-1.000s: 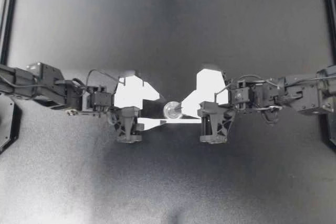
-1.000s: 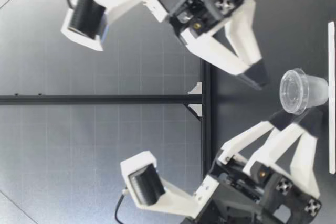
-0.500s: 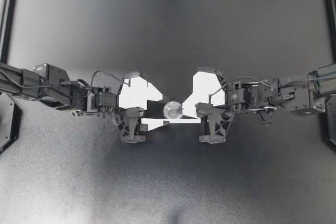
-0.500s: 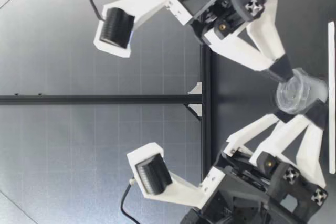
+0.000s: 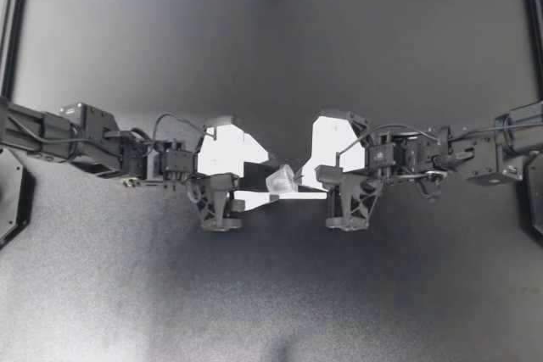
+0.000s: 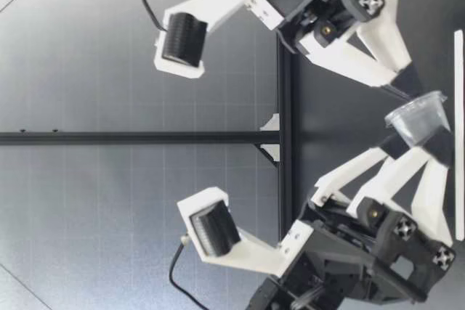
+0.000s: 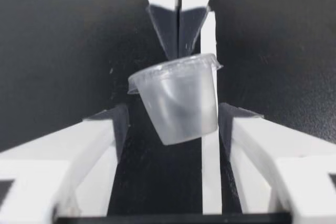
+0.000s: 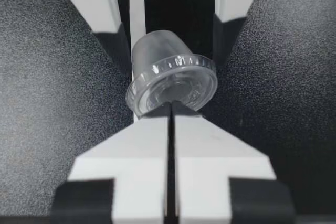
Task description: Pick up the plastic cup and open its lid.
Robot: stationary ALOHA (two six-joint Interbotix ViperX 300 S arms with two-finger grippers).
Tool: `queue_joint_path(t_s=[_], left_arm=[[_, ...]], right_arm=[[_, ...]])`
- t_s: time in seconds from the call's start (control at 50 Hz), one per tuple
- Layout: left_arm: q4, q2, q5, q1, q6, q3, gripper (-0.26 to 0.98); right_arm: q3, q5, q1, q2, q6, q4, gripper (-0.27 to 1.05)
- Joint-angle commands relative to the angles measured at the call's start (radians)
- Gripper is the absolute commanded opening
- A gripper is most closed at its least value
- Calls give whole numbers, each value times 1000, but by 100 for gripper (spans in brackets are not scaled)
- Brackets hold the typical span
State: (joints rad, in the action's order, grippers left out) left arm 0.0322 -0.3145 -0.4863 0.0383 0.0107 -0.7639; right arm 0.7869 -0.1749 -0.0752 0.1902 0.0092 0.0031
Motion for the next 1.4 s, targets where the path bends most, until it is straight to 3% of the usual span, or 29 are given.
queue_joint_path(t_s=[0.0,0.26,0.8,0.98,1.2,1.38], left_arm=[[2,14,2,0,2,21,58],[0,3,25,0,-9,40,56],[-3,-3,32,0,-8,51,26],[-3,-2,32,0,-6,44,22],[-3,23,-9,-2,-9,11,22],[-3,84,-175,-6,-21,-55,22]], right_arm=[[-25,-6,-8,-11,2,2,-20],[-37,-6,-8,-9,2,2,-20],[-37,-5,3,-8,2,2,-20],[-32,-6,5,-20,3,2,-20],[38,-55,5,-181,-6,0,-20],[112,-210,12,-356,-34,-37,-19]])
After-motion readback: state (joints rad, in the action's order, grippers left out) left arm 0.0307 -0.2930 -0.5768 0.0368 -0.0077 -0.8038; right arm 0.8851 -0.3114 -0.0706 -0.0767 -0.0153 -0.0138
